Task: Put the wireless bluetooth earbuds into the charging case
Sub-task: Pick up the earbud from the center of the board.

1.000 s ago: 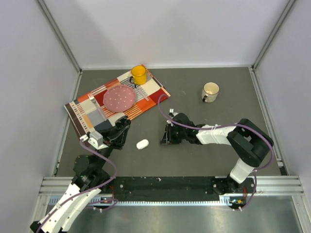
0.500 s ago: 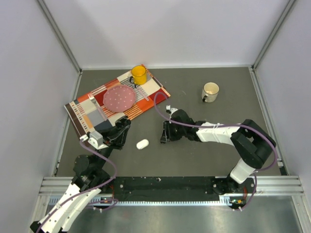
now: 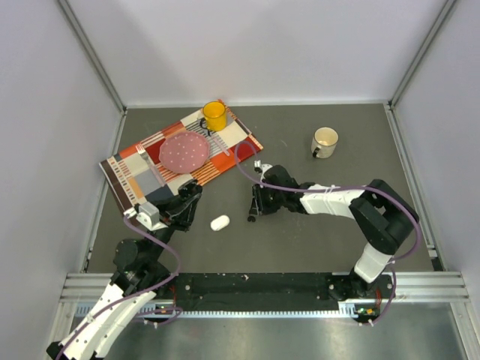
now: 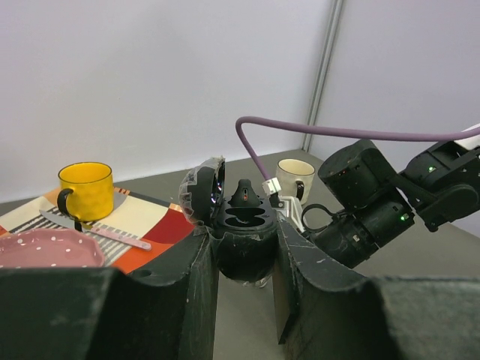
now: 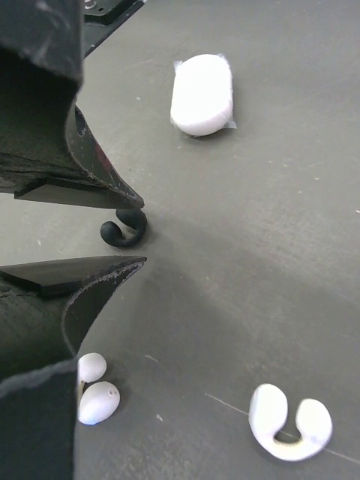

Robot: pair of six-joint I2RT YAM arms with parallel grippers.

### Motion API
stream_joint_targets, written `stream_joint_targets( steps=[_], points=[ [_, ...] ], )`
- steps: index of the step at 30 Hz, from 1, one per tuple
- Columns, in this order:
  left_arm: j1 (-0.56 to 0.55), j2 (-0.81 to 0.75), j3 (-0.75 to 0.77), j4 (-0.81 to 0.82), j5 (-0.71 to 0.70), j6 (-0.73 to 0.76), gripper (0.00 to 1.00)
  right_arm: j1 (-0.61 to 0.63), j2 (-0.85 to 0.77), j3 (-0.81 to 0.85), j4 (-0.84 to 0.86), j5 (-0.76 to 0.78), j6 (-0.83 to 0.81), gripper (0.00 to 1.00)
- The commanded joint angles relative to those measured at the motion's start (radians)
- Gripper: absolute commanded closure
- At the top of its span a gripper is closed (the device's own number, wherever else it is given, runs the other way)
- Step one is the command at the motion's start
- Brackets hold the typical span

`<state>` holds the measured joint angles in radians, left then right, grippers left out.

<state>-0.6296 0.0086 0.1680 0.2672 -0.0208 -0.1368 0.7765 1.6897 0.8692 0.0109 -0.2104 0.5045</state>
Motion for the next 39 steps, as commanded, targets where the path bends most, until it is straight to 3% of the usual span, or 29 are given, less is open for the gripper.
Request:
stream_joint_targets(
  steps=[1, 19, 29, 39],
  points=[
    [-0.004, -0.052, 0.007, 0.04, -0.011, -0.015, 1.0, 0.0, 0.021, 0.001, 0.044, -0.055, -0.009, 0.69],
    [-0.002, -0.053, -0.005, 0.046, -0.014, -0.037, 1.0, 0.001, 0.022, -0.05, 0.069, -0.069, -0.003, 0.72],
    [-0.002, -0.052, -0.01, 0.044, -0.019, -0.038, 1.0, 0.001, 0.01, -0.036, 0.075, -0.095, -0.009, 0.88],
    [-0.002, -0.052, -0.015, 0.05, -0.019, -0.044, 1.0, 0.001, -0.034, -0.068, 0.113, -0.133, -0.007, 0.94]
  ],
)
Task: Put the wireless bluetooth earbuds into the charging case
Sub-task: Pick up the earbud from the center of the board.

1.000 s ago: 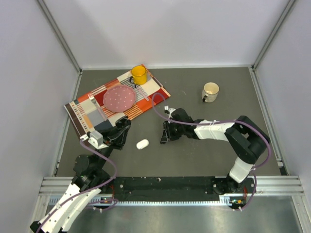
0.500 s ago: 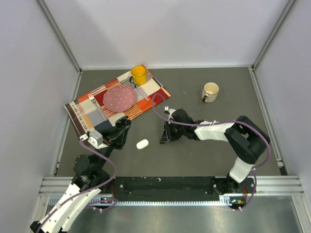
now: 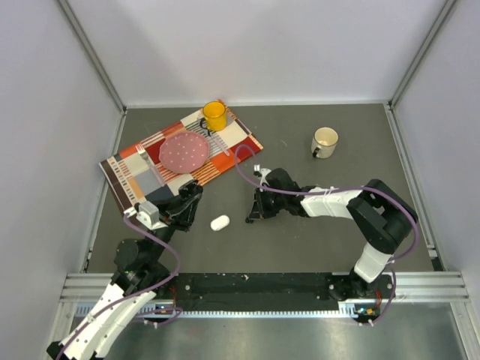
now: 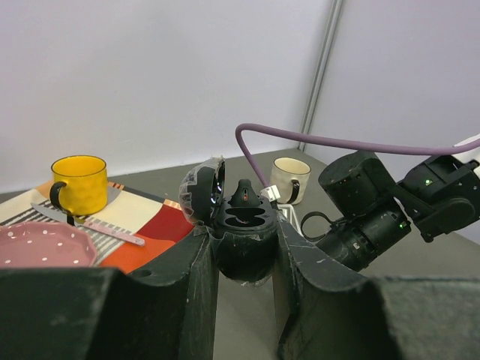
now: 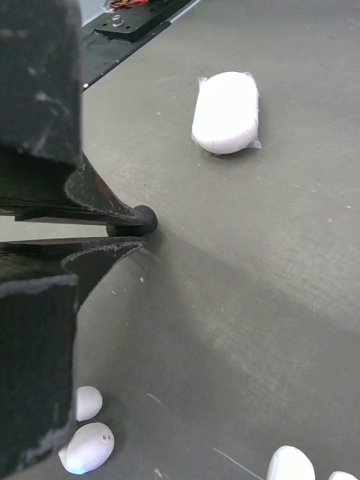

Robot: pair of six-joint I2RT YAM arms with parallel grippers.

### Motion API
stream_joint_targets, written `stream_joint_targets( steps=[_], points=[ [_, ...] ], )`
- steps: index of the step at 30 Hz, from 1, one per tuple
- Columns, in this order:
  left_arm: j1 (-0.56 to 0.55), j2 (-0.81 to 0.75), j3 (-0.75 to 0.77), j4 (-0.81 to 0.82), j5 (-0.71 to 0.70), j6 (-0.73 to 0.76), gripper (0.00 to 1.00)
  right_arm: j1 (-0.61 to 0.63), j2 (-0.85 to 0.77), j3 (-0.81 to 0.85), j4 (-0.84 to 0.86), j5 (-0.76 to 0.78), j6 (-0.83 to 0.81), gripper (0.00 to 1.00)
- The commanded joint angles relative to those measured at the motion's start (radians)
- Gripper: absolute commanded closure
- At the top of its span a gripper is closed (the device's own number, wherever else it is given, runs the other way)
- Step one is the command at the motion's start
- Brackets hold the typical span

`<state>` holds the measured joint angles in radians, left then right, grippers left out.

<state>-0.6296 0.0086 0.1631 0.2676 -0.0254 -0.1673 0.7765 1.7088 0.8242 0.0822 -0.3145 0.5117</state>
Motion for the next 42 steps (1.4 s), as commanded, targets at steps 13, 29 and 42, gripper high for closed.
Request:
stream_joint_targets(
  steps=[13, 29, 42],
  points=[
    [-0.002, -0.052, -0.014, 0.05, -0.015, -0.02, 1.0, 0.044, -0.044, -0.027, 0.036, -0.006, -0.033, 0.89],
    [-0.002, -0.044, -0.062, 0.117, 0.005, 0.023, 1.0, 0.046, -0.21, 0.047, -0.07, 0.087, 0.047, 1.0],
    [-0.002, 0.051, -0.12, 0.278, 0.019, 0.155, 1.0, 0.216, -0.394, 0.39, -0.45, 0.712, 0.249, 1.0]
  ],
)
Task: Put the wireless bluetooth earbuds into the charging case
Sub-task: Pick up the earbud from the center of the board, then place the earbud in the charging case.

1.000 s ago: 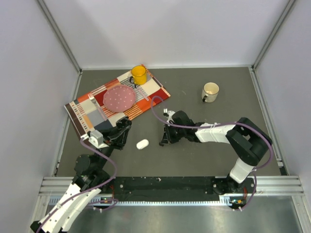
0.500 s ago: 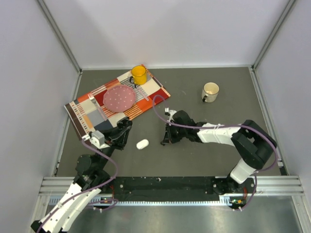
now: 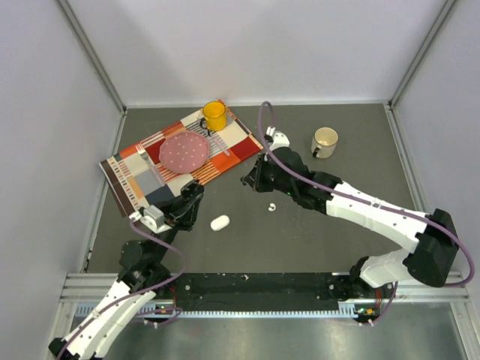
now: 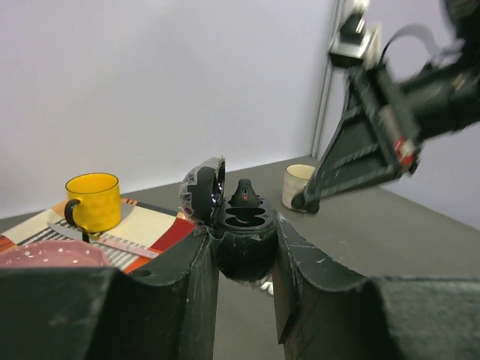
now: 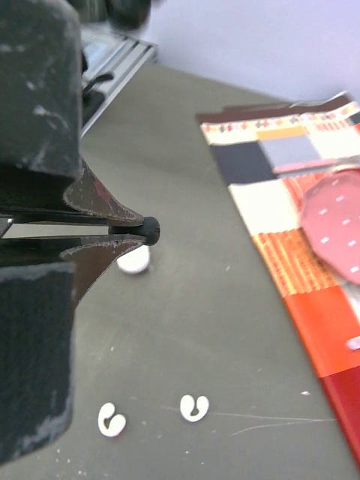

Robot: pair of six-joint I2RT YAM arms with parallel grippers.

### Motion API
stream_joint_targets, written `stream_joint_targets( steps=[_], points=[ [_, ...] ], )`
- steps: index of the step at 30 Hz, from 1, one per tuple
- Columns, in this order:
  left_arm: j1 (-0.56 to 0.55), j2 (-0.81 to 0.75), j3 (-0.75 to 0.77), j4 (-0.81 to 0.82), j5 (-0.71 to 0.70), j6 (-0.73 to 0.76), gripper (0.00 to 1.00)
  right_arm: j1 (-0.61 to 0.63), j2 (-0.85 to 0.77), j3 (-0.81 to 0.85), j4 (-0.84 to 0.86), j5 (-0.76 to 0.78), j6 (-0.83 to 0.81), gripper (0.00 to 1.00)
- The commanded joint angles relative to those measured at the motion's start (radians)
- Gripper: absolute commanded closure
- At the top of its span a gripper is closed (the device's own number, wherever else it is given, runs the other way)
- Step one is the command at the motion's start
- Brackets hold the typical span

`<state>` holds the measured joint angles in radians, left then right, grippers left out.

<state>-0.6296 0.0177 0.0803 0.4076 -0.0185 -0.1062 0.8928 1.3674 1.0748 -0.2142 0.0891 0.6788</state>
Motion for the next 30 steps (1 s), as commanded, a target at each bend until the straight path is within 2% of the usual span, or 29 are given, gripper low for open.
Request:
stream_joint_targets(
  steps=[1, 6, 9, 16, 20, 30],
  points=[
    [-0.002, 0.053, -0.04, 0.157, 0.05, 0.117, 1.0, 0.11, -0.053, 0.19, -0.166, 0.326, 0.091, 1.0],
    [-0.004, 0.132, -0.073, 0.301, 0.12, 0.249, 1.0, 0.169, -0.051, 0.287, -0.201, 0.35, 0.26, 1.0],
    [-0.002, 0.174, -0.106, 0.405, 0.117, 0.275, 1.0, 0.219, -0.028, 0.349, -0.218, 0.383, 0.324, 1.0],
    [-0.004, 0.24, -0.169, 0.6, 0.101, 0.353, 1.0, 0.322, 0.067, 0.514, -0.324, 0.465, 0.377, 1.0],
    [-0.004, 0.277, -0.18, 0.643, 0.08, 0.395, 1.0, 0.37, 0.104, 0.563, -0.324, 0.523, 0.384, 1.0],
    [-0.002, 0.361, -0.177, 0.688, 0.032, 0.433, 1.0, 0.44, 0.179, 0.665, -0.329, 0.555, 0.37, 1.0]
  ],
)
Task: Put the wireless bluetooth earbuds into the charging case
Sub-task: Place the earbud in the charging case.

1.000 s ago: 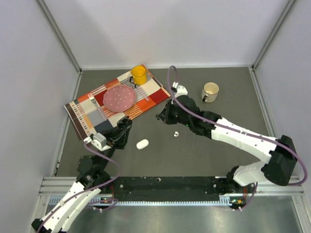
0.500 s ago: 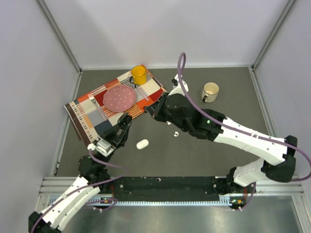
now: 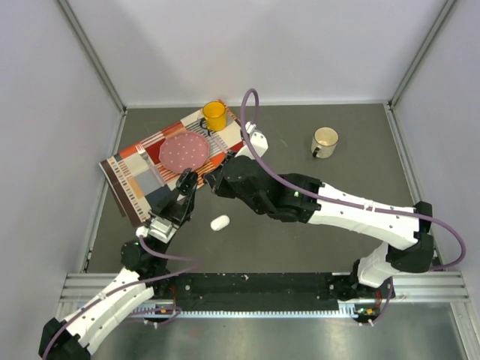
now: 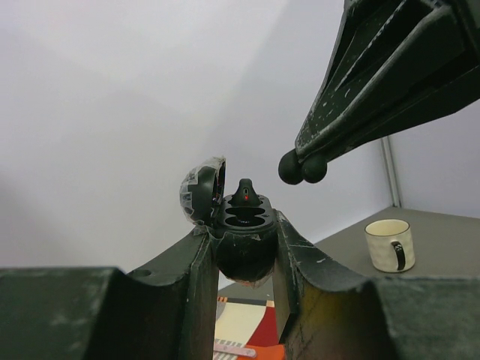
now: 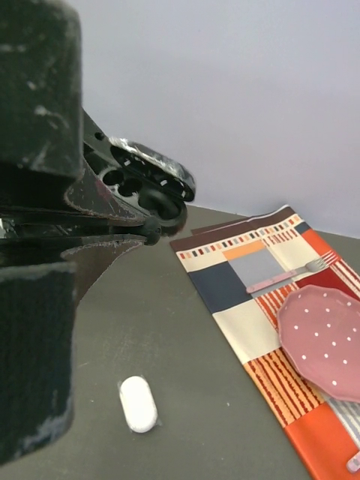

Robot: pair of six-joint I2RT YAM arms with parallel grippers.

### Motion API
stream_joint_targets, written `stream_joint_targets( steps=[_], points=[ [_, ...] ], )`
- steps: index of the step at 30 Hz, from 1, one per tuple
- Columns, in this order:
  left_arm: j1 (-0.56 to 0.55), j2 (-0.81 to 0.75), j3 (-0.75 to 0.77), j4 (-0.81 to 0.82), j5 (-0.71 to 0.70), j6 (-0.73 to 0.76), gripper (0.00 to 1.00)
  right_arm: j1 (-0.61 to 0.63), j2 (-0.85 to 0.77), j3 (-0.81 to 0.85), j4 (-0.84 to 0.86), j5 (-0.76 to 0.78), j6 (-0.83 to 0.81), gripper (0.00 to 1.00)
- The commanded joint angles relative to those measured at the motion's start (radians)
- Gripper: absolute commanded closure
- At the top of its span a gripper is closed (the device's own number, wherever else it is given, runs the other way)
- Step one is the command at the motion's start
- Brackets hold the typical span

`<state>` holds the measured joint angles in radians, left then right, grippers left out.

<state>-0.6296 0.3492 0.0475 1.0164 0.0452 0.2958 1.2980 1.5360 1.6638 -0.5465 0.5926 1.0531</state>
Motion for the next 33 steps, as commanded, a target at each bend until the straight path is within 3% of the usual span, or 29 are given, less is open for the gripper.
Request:
stream_joint_targets(
  steps=[1, 19, 33],
  points=[
    [-0.004, 0.042, -0.144, 0.082, -0.036, 0.031, 1.0, 0.047, 0.013, 0.08, 0.003, 0.07, -0.007, 1.0],
    [-0.004, 0.192, -0.138, 0.228, -0.08, 0.086, 1.0, 0.063, 0.114, 0.166, -0.013, 0.039, 0.056, 1.0],
    [-0.004, 0.131, -0.14, 0.186, -0.051, 0.132, 1.0, 0.063, 0.174, 0.201, -0.032, 0.055, 0.085, 1.0]
  ],
)
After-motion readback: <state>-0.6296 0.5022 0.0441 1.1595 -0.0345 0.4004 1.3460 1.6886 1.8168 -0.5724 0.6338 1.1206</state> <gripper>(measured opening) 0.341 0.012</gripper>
